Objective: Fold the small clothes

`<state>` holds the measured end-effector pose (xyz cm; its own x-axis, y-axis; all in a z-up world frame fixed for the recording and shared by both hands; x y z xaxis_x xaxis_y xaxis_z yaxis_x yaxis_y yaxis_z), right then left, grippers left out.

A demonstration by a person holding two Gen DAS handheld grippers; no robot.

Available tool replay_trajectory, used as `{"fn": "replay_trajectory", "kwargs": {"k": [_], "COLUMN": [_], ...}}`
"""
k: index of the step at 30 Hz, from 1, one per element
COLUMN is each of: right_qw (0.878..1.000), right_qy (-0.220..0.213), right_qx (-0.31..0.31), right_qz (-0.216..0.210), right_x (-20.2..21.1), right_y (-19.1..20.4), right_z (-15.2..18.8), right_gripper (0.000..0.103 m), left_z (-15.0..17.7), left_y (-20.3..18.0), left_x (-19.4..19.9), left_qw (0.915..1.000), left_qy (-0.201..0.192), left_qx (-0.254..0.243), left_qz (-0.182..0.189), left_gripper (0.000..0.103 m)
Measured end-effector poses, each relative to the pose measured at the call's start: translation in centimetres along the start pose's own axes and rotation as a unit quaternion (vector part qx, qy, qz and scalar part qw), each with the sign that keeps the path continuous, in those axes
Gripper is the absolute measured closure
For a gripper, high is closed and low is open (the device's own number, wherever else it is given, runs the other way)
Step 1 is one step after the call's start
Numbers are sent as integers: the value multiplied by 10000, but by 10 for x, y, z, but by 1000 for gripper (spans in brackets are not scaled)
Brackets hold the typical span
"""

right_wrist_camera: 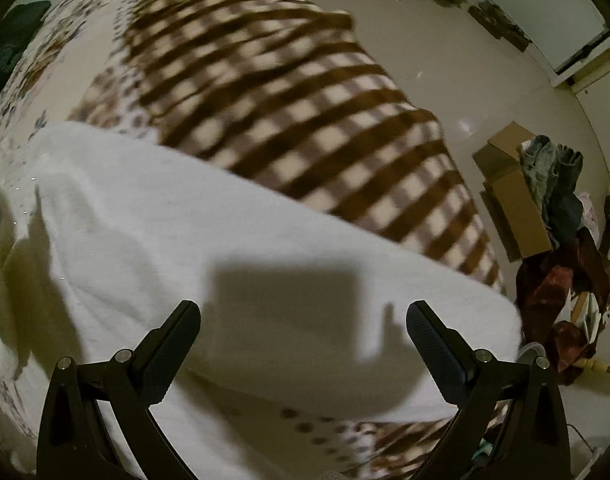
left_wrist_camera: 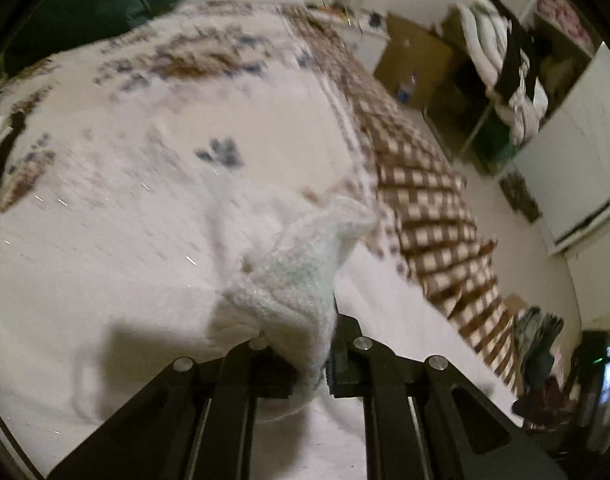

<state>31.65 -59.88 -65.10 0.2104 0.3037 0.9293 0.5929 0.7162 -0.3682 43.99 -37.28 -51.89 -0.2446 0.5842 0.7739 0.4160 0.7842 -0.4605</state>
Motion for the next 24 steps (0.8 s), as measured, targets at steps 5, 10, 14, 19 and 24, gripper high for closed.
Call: {"fn": "replay_trajectory", "kwargs": {"k": [5,10,14,19,24], "right_qw": [9996,9945,9761,9157,8299], "right_qy": [81,126,377,973,1067], "right_qx": [-183,-632,-1446,-2971,-4523], "right_qz": [-215,-822,-1581,-2526,-3087], "right_x": [-4,-11,-12,-21,-76], "right_y": [-28,-69,-104,-131,-181], "right_z": [9,23,53,124,170], "right_gripper": [0,0,0,0,0], "left_z": [20,12,12,37,55], "left_y": [11,14,35,72,101], "left_x": [-21,6,38,44,31], "left_qw": [9982,9992,9984,9943,9887], "left_qy": [525,294,156,442,691], "left_qx": [225,254,450,638,898], "left_qz": [-194,-64,-301,-730,-986], "left_gripper": [48,14,13,13,13]}}
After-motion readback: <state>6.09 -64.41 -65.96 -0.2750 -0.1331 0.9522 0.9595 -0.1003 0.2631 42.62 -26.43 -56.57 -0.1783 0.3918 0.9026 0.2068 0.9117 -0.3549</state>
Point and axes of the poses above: each gripper's, at about its wrist camera, not at the fingertips, and x roughly against the way its jaws point, y to its left, z to its underside, the point moved 8 cm from there along -x, roughly the way its jaws point, and after that the axes turned 15 degrees about z, right-handed, at the moved point
